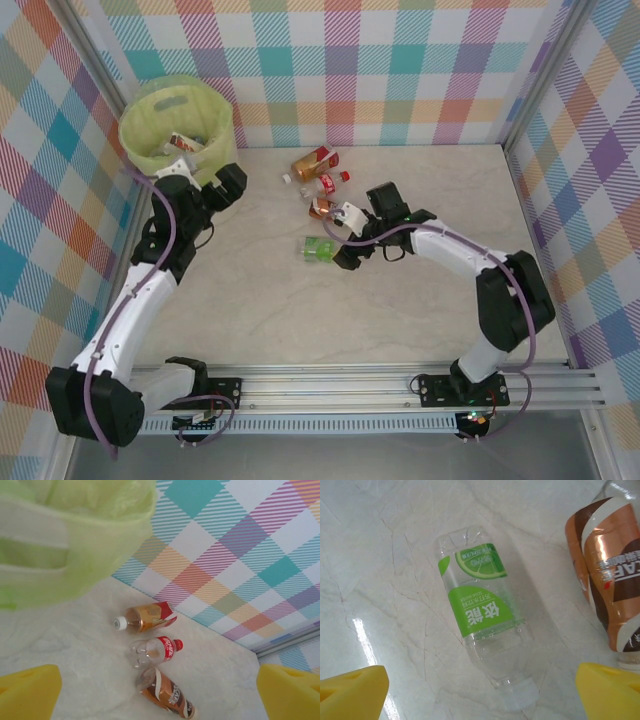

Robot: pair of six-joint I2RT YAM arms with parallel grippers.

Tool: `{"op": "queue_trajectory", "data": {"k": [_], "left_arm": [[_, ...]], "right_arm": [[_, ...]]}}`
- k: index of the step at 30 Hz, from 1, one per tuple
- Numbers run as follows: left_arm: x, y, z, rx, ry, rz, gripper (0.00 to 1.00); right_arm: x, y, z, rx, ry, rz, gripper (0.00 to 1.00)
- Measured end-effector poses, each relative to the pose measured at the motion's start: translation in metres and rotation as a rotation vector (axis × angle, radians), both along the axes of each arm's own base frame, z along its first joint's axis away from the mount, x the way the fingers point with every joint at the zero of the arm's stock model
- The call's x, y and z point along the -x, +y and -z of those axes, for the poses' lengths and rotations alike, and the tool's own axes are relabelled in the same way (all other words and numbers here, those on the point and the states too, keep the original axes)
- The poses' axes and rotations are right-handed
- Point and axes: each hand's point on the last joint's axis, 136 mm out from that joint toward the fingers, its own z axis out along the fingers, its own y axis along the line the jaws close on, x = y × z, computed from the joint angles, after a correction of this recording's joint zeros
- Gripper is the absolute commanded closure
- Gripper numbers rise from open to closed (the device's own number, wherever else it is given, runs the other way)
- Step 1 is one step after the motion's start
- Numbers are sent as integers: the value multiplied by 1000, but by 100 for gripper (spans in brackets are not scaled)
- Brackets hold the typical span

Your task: Put the plastic bottles in the bin

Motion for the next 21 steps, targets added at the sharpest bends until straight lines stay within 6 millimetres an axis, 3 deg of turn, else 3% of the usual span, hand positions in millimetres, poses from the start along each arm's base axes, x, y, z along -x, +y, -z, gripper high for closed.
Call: {"op": "queue_trajectory", "data": {"k": [6, 14, 21], "left_arm": [[29, 12, 42, 21, 77, -55, 0], [34, 13, 44, 11, 81, -52, 0], [27, 3, 57, 5, 112, 3, 0]], "right_arm": [[-15, 5, 33, 117, 58, -73, 5], [-21, 11, 70, 243, 90, -176, 7], [-25, 20, 92, 288, 69, -230, 22]]}}
